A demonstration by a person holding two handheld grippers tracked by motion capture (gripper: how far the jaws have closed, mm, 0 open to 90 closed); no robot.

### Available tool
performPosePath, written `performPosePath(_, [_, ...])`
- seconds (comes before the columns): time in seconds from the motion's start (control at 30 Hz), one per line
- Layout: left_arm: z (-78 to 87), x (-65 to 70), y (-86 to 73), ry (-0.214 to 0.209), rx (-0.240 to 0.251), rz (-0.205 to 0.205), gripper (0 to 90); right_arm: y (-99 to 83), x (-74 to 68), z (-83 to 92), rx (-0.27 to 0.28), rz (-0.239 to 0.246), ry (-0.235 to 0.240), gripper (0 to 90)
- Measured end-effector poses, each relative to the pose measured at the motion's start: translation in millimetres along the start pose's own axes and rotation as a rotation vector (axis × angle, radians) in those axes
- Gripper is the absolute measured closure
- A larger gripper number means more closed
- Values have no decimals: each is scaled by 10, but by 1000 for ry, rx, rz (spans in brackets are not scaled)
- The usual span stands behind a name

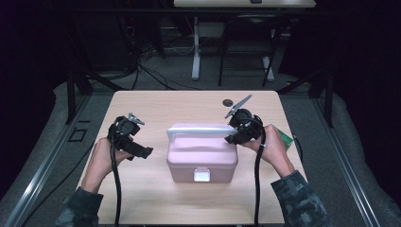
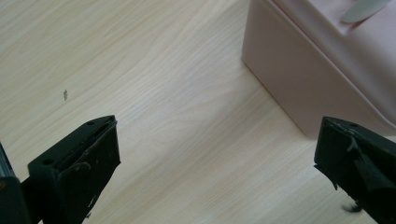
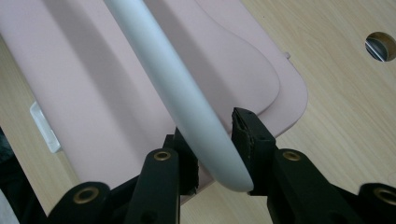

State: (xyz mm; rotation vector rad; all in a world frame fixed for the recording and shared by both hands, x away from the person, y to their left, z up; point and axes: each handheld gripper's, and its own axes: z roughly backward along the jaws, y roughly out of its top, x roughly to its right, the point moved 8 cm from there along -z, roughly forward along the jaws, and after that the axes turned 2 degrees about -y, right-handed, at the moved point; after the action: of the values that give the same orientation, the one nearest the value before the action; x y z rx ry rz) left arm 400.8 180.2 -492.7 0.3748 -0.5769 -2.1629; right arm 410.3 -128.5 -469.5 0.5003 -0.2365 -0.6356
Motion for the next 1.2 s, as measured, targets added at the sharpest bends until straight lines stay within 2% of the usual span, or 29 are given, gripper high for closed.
performPosePath(0.07, [-27, 5, -64, -7, -16, 2, 2, -4, 3, 0, 2, -5, 4, 718])
performPosePath(0.1, [-56, -27, -121, 4, -30, 8, 2, -7, 4, -3, -1, -3, 4, 720])
performPosePath(0.23, [-126, -84, -210, 0, -41, 33, 2, -2, 7, -27, -15, 0, 3, 724])
performPosePath(0.33, [-204, -93, -266, -12, -57, 30, 2, 5, 1, -29, -22, 4, -3, 726])
performPosePath(0.5, [-282, -77, -277, -26, -62, 31, 2, 2, -1, -27, -16, 5, -4, 730])
performPosePath(0.6, [-326, -32, -269, -31, -70, 15, 2, 6, 1, -31, -3, 0, -7, 732])
performPosePath(0.77, [-331, -13, -259, -30, -65, 13, 3, 14, -1, -27, 11, -9, 8, 715])
performPosePath(0.87, [-334, -8, -255, -34, -63, 12, 2, 74, -40, -15, 44, 7, 1, 664])
performPosePath(1.03, [-344, 18, -255, -38, -63, 7, 5, 150, -82, 0, 57, 26, -10, 692])
performPosePath(1.2, [-331, 31, -239, -39, -55, 6, 11, 158, -73, 2, 48, 36, -23, 696])
